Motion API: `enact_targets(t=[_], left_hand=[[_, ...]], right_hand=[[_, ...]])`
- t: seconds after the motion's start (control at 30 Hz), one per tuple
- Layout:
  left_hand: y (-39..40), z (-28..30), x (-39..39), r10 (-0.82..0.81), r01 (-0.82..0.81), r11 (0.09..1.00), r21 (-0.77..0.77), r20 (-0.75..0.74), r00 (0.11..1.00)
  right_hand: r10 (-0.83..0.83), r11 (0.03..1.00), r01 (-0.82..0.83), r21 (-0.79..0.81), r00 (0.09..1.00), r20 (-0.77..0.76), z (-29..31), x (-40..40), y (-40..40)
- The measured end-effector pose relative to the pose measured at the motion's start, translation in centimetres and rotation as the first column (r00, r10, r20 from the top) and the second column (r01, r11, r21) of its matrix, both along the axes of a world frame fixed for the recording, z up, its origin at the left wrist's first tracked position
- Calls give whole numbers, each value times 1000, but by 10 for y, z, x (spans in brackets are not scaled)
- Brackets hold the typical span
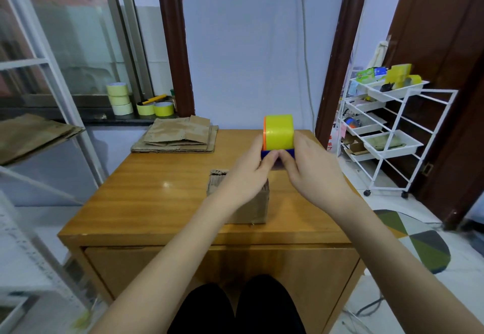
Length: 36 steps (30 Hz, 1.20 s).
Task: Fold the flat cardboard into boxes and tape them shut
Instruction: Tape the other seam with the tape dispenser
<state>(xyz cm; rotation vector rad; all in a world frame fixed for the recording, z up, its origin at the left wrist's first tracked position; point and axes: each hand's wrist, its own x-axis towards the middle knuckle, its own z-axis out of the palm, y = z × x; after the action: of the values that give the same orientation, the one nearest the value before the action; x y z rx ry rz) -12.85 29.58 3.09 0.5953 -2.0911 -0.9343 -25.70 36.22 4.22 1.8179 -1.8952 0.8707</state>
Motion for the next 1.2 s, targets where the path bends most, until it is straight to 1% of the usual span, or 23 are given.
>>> enact_targets(t=[0.07,0.17,0.27,0.4,0.5,0.6,0.63,0.67,0.73,0.77,0.87,0.93,1.03,1.07,1.1,1.17,1.2], left_hand=[[-4,-2,5,53,-52,997,-50,10,999],[-7,5,11,55,-56,998,-3,-116,992],[-6,17,14,46,-34,998,53,-226,973],[-2,27,11,42,-3,988,152,-250,967],[-6,32,15,81,-16,980,197,-329,941],[-14,41,23,144,-11,952,306,-414,899],[-16,44,24,145,9,940,340,-424,894],[-17,48,26,138,31,929,368,-424,895],[-18,57,28,123,57,910,411,-397,910],[-18,61,29,108,70,902,426,-380,919],[-14,71,28,6,149,888,435,-333,943],[-14,77,28,-39,175,882,438,-303,952],[-18,80,27,-49,173,884,435,-280,959],[-21,79,27,-33,144,893,425,-258,966],[-24,77,27,4,96,904,418,-232,973],[-32,68,31,118,-14,906,424,-220,968],[-35,59,34,171,-53,895,442,-233,957]], right_hand=[[81,997,-80,14,996,-35,-2,-1,-1],[192,981,-192,25,981,-33,-3,-1,-2],[192,981,-192,14,978,-86,-6,3,-6],[164,986,-168,-19,979,-121,-10,11,-16],[222,973,-224,-59,974,-39,-7,15,-18],[395,912,-381,-154,916,67,-3,18,-13],[453,881,-435,-185,890,62,0,18,-11],[484,861,-474,-184,875,9,4,17,-11],[488,854,-509,-109,856,-172,11,15,-15],[488,855,-514,-72,843,-225,15,15,-17],[529,838,-545,-5,816,-231,20,15,-23],[539,832,-555,18,800,-263,22,13,-25],[507,842,-540,-25,805,-307,24,9,-27],[502,843,-536,-54,818,-282,22,10,-27],[500,843,-529,-95,837,-222,19,11,-26],[497,847,-486,-217,868,-3,12,12,-24],[501,846,-456,-276,857,120,10,12,-23]])
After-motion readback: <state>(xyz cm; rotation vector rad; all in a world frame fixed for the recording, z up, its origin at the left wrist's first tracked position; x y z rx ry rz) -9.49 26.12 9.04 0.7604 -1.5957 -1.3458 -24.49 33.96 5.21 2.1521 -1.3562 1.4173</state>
